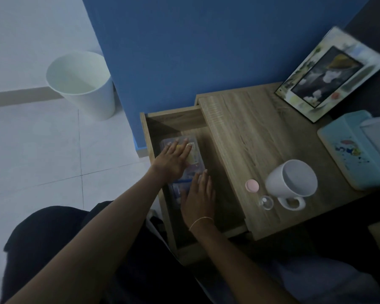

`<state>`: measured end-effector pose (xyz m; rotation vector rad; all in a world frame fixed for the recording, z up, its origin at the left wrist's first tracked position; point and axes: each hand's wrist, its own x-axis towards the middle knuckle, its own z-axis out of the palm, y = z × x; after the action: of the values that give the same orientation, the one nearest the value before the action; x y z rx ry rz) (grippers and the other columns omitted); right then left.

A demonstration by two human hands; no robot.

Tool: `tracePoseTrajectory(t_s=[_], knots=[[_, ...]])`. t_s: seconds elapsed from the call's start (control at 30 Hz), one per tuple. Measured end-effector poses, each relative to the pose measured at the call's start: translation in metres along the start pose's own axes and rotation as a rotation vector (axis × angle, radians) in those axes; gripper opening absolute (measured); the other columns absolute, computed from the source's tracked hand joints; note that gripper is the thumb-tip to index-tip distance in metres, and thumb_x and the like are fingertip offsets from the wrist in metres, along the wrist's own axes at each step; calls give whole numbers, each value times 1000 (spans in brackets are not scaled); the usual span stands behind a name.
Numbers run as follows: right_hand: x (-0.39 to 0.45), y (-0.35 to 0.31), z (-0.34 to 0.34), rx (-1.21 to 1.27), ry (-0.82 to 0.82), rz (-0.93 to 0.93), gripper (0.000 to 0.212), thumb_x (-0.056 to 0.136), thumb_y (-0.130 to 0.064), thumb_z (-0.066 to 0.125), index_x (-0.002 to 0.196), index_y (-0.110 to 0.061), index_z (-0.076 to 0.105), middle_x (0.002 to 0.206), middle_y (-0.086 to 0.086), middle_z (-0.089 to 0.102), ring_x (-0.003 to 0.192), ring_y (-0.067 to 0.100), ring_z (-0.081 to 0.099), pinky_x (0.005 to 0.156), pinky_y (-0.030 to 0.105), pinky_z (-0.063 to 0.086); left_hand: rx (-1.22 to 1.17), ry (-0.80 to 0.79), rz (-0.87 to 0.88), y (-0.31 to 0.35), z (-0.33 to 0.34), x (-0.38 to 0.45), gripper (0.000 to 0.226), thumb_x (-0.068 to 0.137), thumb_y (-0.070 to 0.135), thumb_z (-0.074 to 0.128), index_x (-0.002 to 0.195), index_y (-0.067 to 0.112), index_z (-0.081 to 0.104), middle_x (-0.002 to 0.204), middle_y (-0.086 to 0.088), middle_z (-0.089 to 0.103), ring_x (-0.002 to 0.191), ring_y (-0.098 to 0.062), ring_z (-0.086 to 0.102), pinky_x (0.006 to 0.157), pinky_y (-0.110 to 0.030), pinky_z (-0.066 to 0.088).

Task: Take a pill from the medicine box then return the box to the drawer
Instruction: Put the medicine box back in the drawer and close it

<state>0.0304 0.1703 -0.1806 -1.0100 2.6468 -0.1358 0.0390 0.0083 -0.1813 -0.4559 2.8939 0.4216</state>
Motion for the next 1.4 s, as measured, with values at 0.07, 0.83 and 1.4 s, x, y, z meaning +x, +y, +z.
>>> tracePoseTrajectory(t_s=[0.07,0.83,1.4], knots=[[0,1,-3,-3,-19,-12,67,100,-49,21,150,-7,7,160,18,7,149,32,7,121,47,14,2,-5,-3,-1,-1,0,66,99,41,31,151,15,0,162,-10,-5,148,-29,-8,119,-42,-3],[157,53,-82,40,258,-196,52,95,-18,36,147,-15,32,158,6,28,148,24,17,121,46,12,-925,681,-714,-12,-17,0,48,95,22,47,137,4,30,143,-13,43,130,-33,43,104,-43,39],[158,56,-85,122,247,-204,57,90,-6,41,146,-9,31,158,9,27,148,25,14,122,45,5,-1086,582,-671,11,-19,28,26,93,18,45,115,9,55,118,-10,60,98,-18,55,72,-20,41]])
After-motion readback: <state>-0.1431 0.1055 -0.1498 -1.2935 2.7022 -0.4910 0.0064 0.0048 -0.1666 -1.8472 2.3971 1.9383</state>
